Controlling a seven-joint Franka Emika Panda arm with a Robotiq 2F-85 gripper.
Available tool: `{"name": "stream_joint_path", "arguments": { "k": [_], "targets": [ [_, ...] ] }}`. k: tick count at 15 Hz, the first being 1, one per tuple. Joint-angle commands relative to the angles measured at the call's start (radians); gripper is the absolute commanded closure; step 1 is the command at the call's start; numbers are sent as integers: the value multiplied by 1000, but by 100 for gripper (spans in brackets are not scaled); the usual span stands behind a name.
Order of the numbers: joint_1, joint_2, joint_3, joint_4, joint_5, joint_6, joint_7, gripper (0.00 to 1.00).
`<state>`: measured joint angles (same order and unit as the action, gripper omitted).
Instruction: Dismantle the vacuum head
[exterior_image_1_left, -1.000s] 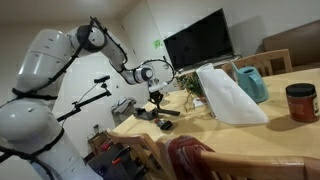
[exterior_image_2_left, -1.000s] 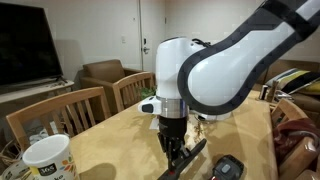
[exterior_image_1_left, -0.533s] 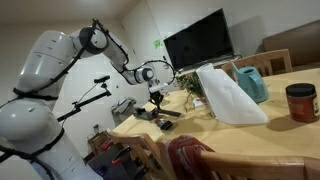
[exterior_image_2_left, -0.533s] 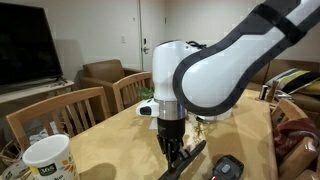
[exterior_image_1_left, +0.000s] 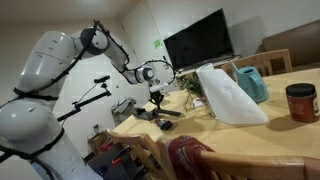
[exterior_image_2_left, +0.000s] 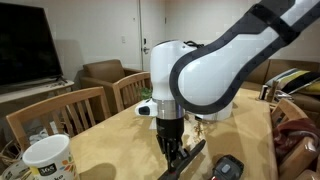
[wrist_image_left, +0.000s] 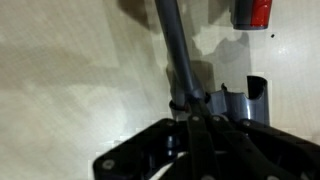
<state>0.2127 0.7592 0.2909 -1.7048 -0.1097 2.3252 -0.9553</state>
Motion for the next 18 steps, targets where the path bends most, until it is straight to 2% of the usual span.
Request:
{"name": "stream_joint_path", "arguments": {
  "k": [1,18],
  "targets": [
    [9,21,-9,33,-20,-33,16,100],
    [-13,-2,-9,-27,-10,-2,22,100]
  ]
}}
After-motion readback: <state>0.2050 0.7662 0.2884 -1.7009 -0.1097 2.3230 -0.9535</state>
